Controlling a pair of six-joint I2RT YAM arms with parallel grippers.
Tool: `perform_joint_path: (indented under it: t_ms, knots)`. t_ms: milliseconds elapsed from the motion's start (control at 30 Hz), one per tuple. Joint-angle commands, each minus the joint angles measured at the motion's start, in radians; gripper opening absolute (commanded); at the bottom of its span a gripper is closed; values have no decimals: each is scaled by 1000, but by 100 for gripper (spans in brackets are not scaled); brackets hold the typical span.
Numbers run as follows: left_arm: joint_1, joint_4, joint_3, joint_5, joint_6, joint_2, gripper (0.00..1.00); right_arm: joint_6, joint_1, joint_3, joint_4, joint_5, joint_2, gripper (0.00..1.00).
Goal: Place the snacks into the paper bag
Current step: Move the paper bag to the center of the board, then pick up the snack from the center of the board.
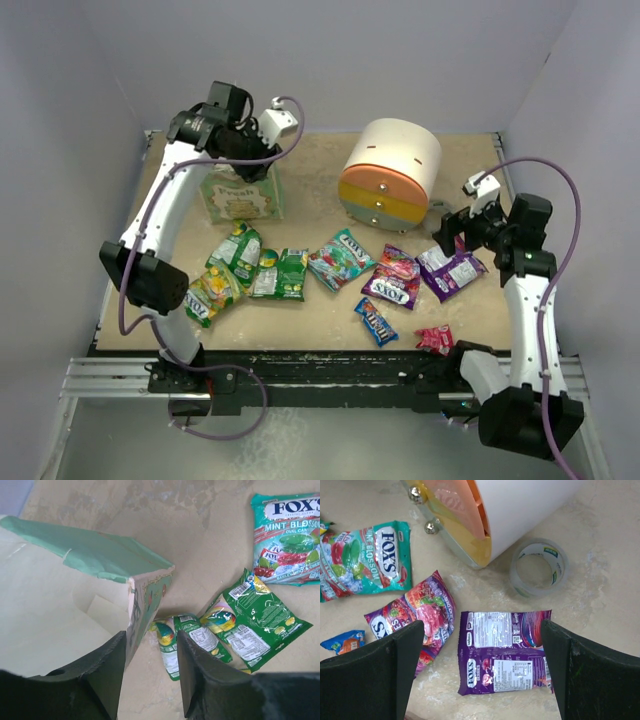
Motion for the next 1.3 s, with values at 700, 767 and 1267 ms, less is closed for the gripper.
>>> perform_joint_path:
  t_ms: [700,767,1267]
  knots:
    - [-49,274,-442,415,67,-524,91,-98,6,62,-72,21,66,100]
    - [-105,270,-467,436,97,-523,91,-55,6,58,-36,54,70,100]
    - [-585,351,-594,353,230,-333,90,67,5,0,44,100,78,100]
